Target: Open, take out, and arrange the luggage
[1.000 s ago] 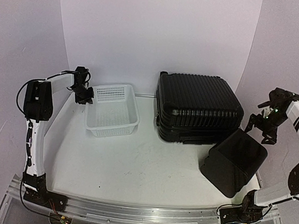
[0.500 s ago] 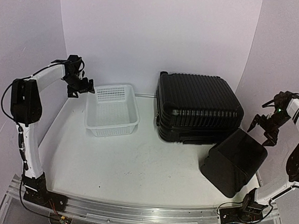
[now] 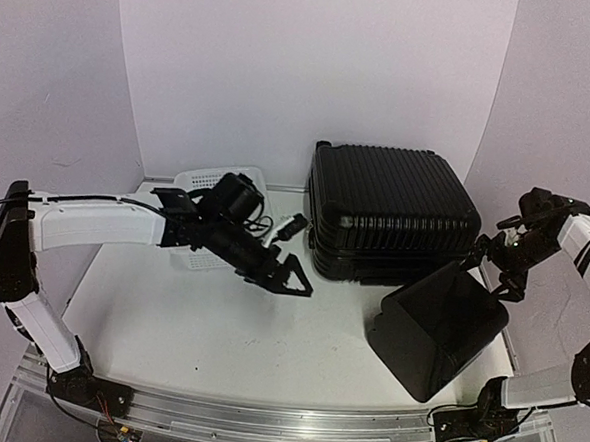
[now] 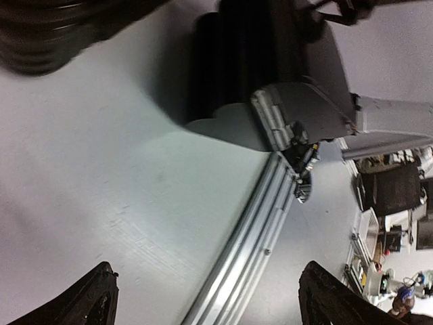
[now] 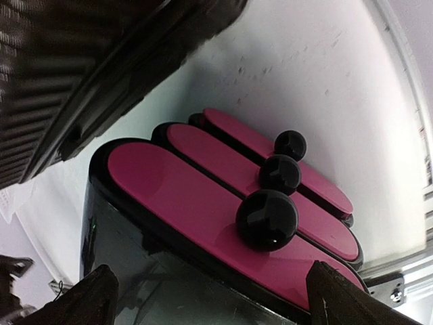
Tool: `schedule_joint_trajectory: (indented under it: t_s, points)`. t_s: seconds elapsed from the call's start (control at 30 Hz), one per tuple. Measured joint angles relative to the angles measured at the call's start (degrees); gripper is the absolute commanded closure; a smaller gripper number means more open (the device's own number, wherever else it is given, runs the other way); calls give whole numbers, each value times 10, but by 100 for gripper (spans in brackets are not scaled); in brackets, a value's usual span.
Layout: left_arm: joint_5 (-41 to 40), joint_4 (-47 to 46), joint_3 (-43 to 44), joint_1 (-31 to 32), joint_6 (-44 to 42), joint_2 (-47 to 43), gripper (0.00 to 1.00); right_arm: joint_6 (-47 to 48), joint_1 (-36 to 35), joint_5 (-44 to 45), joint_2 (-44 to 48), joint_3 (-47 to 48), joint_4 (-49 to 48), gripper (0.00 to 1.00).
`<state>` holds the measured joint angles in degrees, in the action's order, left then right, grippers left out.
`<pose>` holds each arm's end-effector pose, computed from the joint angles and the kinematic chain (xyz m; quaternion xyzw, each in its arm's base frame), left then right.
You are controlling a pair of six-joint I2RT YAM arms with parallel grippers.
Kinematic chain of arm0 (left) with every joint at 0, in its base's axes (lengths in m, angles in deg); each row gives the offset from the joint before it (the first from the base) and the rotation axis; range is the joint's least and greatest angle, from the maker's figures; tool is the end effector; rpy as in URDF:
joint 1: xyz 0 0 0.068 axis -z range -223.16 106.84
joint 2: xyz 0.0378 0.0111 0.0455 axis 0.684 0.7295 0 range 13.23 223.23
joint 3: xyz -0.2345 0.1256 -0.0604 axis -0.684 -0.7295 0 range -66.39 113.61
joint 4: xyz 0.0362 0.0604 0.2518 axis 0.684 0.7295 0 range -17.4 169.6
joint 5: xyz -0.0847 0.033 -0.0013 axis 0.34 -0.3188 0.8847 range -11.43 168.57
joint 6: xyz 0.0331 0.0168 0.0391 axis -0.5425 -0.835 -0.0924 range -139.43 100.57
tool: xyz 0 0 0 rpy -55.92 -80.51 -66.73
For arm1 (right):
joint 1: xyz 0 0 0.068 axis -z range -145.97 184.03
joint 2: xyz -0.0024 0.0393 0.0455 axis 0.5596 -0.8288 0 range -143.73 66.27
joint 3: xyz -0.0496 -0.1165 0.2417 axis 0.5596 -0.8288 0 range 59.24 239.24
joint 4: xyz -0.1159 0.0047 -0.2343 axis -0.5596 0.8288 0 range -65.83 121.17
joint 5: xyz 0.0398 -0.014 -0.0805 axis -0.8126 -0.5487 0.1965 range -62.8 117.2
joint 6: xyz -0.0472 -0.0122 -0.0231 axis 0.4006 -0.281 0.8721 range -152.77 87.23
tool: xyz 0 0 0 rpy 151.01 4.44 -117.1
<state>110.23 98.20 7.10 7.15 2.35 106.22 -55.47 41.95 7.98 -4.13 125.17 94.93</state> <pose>0.2146 -0.2876 0.2780 0.3200 0.8361 -0.4200 0.1487 0.2074 -0.0170 0.2989 0.2375 0.9487 0.1805 0.1045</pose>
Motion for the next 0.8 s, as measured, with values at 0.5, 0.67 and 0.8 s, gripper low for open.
schedule_joint_trajectory:
  t_s: [0.5, 0.67, 0.8]
  points:
    - [99, -170, 95, 144, 113, 173, 2, -198, -204, 21, 21, -64, -103, 2]
    - [118, -168, 116, 136, 166, 193, 8, -247, -253, 57, 37, -84, -143, 2]
    - [117, -153, 111, 106, 218, 195, 10, -287, -301, 100, 39, -95, -185, 2]
